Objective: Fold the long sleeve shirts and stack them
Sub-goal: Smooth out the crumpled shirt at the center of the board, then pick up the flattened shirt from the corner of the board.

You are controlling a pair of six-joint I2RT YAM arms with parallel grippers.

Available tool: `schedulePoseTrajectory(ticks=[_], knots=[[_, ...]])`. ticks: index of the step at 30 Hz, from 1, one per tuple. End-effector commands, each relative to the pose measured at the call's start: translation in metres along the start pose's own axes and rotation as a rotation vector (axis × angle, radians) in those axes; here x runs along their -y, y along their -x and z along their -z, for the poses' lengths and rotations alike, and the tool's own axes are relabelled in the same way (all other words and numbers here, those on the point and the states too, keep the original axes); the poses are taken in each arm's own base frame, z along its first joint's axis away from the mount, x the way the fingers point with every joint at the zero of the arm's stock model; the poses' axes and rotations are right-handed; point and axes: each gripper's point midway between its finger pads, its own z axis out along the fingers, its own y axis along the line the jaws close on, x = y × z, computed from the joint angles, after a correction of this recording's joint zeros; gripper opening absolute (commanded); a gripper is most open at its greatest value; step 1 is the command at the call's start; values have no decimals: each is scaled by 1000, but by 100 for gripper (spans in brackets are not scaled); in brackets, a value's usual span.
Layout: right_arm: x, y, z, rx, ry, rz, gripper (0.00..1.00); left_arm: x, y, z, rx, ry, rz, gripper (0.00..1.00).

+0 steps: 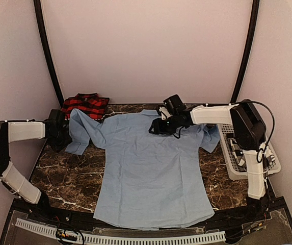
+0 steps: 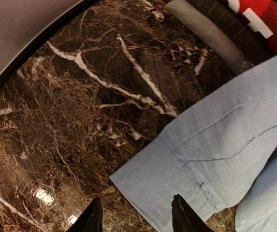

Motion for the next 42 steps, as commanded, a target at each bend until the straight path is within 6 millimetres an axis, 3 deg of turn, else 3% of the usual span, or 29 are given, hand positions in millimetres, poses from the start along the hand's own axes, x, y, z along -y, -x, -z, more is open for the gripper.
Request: schedulePoseTrajectory(ticks=[1, 6, 17, 20, 27, 29, 33, 37, 42], knots=[[-28, 17, 34, 89, 32, 61, 56, -15, 1, -14, -15, 89, -26, 49], [-37, 14, 49, 110, 51, 71, 56, -13, -4, -29, -46, 107, -68, 61], [-42, 11, 55, 125, 55, 80, 56, -18, -28, -55, -132, 146, -124, 61], [-44, 9, 53, 124, 62, 77, 56, -18, -31, -58, -142, 154, -132, 50], [-47, 8, 54, 128, 67, 80, 56, -17, -28, -55, -131, 152, -117, 12], [-46, 7, 54, 124, 67, 80, 56, -15, -19, -47, -104, 147, -108, 3], [-48, 7, 57, 125, 68, 83, 55, -12, 6, -22, -18, 147, -85, 0], [-48, 13, 65, 146, 52, 89, 55, -13, 44, 20, 125, 149, -44, 0], [-50, 20, 76, 171, 32, 97, 55, 3, 83, 73, 277, 37, -48, 0]])
